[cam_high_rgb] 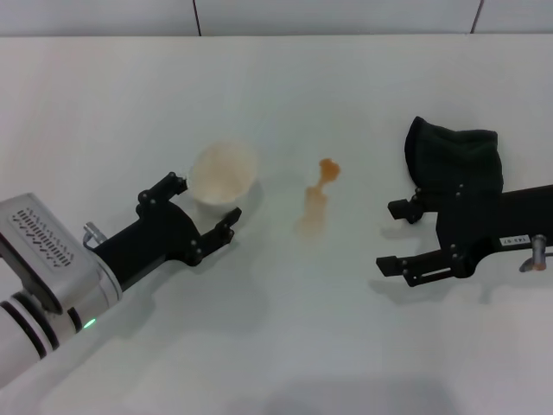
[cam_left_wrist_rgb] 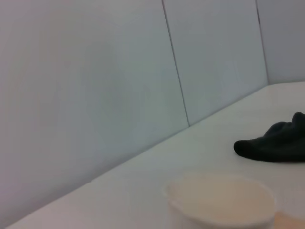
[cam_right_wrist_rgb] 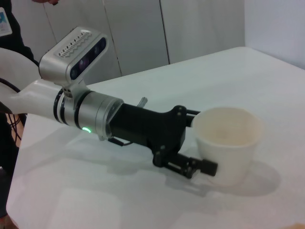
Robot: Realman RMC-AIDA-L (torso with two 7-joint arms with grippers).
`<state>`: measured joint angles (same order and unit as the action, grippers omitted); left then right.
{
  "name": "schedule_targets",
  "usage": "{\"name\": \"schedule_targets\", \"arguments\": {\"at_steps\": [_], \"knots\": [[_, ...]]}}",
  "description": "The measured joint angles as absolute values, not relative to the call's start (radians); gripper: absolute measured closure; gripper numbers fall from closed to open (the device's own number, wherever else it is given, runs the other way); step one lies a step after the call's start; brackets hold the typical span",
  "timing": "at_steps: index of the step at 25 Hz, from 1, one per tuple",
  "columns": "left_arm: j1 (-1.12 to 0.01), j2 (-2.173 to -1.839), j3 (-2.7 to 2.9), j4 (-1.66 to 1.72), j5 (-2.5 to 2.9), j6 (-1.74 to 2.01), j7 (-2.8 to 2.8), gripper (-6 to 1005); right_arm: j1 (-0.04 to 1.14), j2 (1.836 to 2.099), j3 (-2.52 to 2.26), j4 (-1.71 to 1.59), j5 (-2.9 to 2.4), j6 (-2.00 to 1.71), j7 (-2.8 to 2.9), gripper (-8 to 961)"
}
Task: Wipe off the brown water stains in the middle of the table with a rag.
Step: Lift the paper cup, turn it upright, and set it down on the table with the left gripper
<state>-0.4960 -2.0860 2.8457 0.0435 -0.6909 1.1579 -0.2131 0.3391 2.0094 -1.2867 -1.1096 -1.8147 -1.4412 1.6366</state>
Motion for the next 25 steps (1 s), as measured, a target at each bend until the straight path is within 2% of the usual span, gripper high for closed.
{"name": "schedule_targets", "arguments": {"at_steps": [9, 12, 25], "knots": [[-0.474, -2.084, 2.844, 0.060, -0.687, 1.164, -0.218, 239, 0.337, 2.009, -1.295, -1.115, -1.815, -1.443, 1.650, 99], [-0.468, -2.083, 2.844, 0.063, -0.690, 1.176, -0.217, 104, 0.333, 2.008, -1.295, -1.116, -1.815, -1.446, 1.650, 99], [-0.422, -2.080, 2.842, 0.046, -0.705, 1.203, -0.221, 112, 0.332, 2.008, -1.311, -1.120, -1.815, -1.444, 1.658, 99]]}}
